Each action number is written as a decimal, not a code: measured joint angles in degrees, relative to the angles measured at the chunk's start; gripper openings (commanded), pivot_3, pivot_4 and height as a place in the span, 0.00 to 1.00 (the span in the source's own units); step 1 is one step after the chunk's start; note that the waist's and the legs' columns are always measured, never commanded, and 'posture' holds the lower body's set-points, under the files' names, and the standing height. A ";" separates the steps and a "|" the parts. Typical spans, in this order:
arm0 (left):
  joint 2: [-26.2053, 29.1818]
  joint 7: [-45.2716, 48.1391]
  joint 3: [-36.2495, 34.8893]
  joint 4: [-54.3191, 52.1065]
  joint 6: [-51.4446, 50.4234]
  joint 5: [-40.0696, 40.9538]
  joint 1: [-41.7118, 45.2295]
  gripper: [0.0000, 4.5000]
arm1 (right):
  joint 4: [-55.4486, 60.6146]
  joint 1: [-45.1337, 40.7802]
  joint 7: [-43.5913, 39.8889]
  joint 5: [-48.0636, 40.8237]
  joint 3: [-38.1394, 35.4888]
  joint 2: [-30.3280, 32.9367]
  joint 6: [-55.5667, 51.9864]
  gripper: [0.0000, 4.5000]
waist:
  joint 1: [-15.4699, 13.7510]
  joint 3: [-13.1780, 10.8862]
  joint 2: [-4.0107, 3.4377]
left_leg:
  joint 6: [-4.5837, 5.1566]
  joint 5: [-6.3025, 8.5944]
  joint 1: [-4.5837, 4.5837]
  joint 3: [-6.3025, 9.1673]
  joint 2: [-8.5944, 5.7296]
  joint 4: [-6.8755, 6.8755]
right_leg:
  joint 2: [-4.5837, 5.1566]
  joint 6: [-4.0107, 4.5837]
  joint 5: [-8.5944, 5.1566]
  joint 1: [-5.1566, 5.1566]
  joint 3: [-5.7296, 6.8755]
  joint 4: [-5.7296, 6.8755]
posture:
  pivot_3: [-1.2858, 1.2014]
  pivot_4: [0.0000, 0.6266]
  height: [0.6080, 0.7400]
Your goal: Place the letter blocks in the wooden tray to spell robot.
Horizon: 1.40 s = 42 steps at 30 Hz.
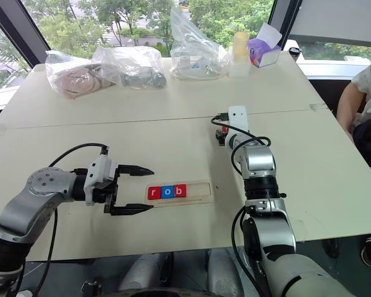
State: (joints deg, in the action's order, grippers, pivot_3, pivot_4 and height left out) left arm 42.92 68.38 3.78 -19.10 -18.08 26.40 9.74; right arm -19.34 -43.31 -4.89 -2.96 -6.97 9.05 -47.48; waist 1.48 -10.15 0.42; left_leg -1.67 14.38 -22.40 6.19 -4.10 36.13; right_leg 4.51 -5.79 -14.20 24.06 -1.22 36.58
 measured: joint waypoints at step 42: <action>-1.69 1.81 2.91 3.29 1.71 -1.55 2.56 1.00 | 60.20 29.03 -30.76 -22.26 1.36 41.61 -26.36 1.00 | -0.65 -0.10 -0.11 | 0.03 0.01 -0.02 0.04 0.05 0.09 | 0.00 -0.08 -0.09 -0.28 0.27 -0.30 | 0.52 0.24 1.00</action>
State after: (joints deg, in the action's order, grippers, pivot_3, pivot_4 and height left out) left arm 41.23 70.19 6.68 -15.81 -16.37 24.85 12.31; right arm 40.86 -14.28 -35.65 -25.22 -5.61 50.65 -73.84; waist 0.83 -10.25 0.31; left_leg -1.63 14.39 -22.42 6.23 -4.05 36.23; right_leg 4.51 -5.86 -14.29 23.78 -0.95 36.28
